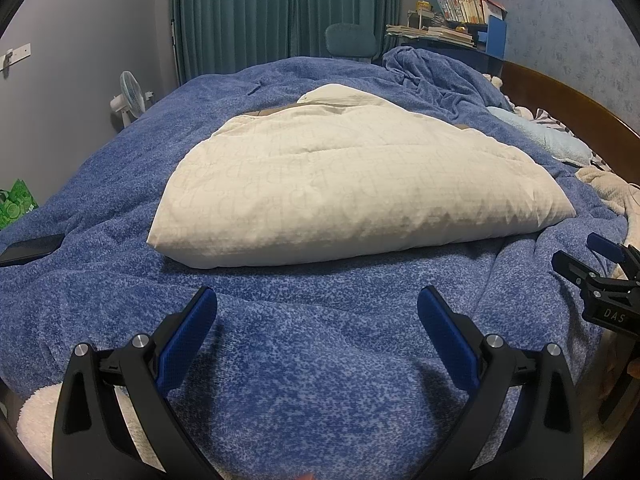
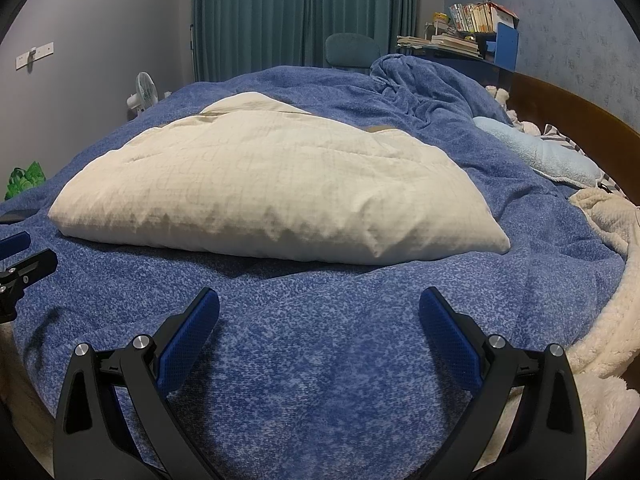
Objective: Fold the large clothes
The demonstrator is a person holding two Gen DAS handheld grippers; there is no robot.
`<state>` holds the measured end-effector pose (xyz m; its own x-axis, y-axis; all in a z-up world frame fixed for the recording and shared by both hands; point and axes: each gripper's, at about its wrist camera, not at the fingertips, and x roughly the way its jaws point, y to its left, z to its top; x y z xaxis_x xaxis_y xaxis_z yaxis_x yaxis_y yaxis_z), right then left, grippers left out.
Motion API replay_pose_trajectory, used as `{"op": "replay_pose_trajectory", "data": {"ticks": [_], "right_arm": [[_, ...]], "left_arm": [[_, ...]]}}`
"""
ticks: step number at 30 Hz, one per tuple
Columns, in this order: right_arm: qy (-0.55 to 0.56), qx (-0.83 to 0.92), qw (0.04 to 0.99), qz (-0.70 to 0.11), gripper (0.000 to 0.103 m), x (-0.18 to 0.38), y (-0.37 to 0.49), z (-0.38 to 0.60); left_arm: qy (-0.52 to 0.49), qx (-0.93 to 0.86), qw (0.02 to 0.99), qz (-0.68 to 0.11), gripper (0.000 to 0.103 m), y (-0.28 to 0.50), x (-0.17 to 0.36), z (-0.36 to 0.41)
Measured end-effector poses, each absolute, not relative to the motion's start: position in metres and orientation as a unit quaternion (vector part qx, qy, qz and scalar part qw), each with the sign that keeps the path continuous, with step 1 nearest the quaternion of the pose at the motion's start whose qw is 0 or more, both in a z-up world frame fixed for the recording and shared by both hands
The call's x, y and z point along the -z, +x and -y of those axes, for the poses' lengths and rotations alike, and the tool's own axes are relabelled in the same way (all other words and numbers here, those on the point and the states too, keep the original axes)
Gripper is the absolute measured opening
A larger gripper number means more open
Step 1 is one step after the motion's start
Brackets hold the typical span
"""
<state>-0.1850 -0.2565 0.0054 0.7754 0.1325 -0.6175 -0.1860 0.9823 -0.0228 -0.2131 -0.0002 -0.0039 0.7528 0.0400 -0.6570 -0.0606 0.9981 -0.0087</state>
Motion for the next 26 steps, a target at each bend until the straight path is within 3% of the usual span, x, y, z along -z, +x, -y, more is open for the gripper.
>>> {"op": "replay_pose_trajectory", "data": {"ticks": [21,26], "right_arm": [[-0.044,-0.084,0.941,-0.326,0.096,-0.007,-0.185,0.258],[0.004,-0.091,0.949,-0.302,0.096,-0.026,-0.169,0.275]], "left_arm": [[-0.006,-0.014,0.931,-0.365,0.096,-0.204,0.007,0.004],[-0.031,0.012,0.943,-0.331,0.096,-0.201,-0.012,-0.001]]}}
